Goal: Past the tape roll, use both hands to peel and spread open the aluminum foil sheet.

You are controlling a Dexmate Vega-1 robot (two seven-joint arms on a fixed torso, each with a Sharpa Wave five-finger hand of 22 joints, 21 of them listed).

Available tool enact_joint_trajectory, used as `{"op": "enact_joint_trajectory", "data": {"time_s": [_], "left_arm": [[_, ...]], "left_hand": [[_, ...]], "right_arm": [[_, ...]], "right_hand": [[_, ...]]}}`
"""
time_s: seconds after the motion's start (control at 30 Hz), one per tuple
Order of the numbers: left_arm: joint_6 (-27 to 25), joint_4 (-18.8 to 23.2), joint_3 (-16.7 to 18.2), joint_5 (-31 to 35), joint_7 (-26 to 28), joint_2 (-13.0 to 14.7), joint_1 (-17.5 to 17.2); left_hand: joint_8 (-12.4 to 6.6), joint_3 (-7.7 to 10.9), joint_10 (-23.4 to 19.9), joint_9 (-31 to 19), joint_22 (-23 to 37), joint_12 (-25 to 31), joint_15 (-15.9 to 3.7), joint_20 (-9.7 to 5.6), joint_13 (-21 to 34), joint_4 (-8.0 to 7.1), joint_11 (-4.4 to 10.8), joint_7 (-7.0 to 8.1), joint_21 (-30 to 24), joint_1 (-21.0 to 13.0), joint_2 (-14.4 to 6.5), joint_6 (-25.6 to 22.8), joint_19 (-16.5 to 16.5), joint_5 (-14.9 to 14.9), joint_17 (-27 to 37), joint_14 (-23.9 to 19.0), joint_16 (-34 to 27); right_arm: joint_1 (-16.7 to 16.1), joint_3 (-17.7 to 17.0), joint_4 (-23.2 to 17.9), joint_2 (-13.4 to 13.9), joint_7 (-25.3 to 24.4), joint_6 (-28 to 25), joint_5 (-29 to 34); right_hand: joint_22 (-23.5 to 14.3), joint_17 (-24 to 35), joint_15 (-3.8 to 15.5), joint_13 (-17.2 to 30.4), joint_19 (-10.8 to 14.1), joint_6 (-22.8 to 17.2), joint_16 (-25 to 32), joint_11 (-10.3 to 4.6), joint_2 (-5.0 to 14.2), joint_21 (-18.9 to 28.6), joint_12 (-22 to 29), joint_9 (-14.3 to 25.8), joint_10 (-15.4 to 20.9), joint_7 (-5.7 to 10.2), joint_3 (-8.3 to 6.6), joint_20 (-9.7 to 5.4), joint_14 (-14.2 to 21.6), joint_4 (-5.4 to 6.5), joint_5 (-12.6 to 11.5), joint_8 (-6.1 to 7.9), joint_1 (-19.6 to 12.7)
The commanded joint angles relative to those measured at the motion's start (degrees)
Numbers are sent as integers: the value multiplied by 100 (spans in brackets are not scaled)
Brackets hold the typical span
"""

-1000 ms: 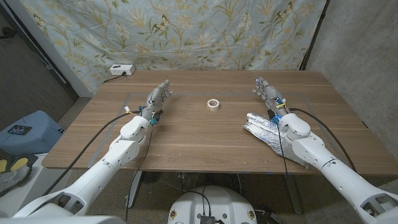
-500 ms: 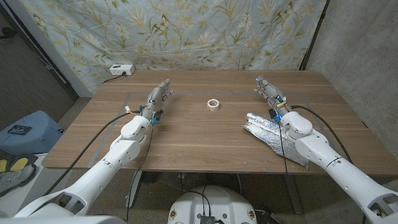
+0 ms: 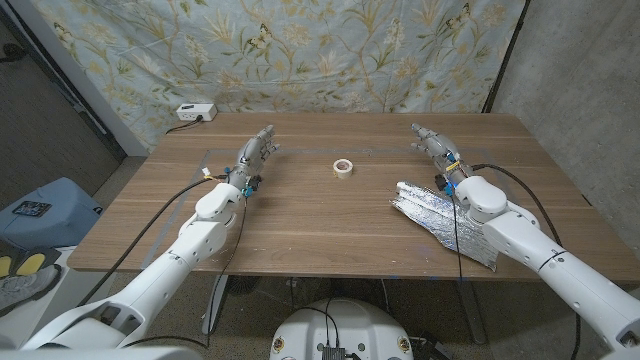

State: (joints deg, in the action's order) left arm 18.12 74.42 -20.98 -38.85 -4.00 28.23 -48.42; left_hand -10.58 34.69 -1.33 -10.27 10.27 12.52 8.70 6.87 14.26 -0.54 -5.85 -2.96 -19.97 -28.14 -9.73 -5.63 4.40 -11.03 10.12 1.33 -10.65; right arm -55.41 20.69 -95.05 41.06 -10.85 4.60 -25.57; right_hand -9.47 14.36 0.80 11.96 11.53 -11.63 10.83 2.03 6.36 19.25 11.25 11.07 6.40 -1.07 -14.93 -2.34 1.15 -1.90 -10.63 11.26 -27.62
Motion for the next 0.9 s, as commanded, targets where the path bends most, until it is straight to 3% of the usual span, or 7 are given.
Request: {"op": "enact_joint_trajectory", "data": {"time_s": [0.03, 0.4, 0.67, 0.9], "left_arm": [[9, -107, -24, -14, -60, -42, 85], [-34, -156, -23, -71, -155, -47, 148], [-18, -276, -46, -45, -234, -78, 295], [-20, -332, -61, -52, -267, -108, 334]], "left_hand": [[-35, 16, -42, -13, 16, 36, 30, 10, 0, 56, -30, -9, 22, -89, -14, -42, 18, -27, 13, -23, -25], [-40, 8, -69, -14, 16, 45, 33, 4, -16, 95, -47, -19, 34, -99, -22, -73, 32, -31, 15, -34, -28], [-44, 8, -89, -15, 17, 52, 36, 4, -25, 120, -46, -22, 40, -109, -30, -97, 40, -35, 15, -39, -29], [-43, 6, -101, -15, 17, 55, 42, 0, -33, 145, -66, -23, 46, -118, -33, -108, 50, -39, 14, -48, -31]], "right_arm": [[-324, -111, -802, 430, -514, -701, 460], [-715, -239, -1611, 754, -1055, -1509, 894], [-966, -395, -1964, 870, -1199, -1798, 959], [-1099, -477, -2386, 1014, -1406, -2413, 1137]], "right_hand": [[-18, -12, -42, 10, 5, -24, 32, 73, -26, -30, 9, 9, -13, -40, -13, -172, 21, -75, 6, 4, -114], [-19, -51, -86, 9, 32, -31, 50, 118, -37, -71, 16, 9, -26, -77, -38, -143, 43, -181, 16, 9, -208], [-20, -73, -101, 9, 34, -11, 55, 171, -26, -106, 17, 10, -43, -111, -59, -134, 37, -246, 23, 3, -270], [-20, -93, -137, 8, 20, -1, 53, 200, -46, -142, 14, 11, -68, -135, -69, -97, 26, -308, 29, 2, -324]]}}
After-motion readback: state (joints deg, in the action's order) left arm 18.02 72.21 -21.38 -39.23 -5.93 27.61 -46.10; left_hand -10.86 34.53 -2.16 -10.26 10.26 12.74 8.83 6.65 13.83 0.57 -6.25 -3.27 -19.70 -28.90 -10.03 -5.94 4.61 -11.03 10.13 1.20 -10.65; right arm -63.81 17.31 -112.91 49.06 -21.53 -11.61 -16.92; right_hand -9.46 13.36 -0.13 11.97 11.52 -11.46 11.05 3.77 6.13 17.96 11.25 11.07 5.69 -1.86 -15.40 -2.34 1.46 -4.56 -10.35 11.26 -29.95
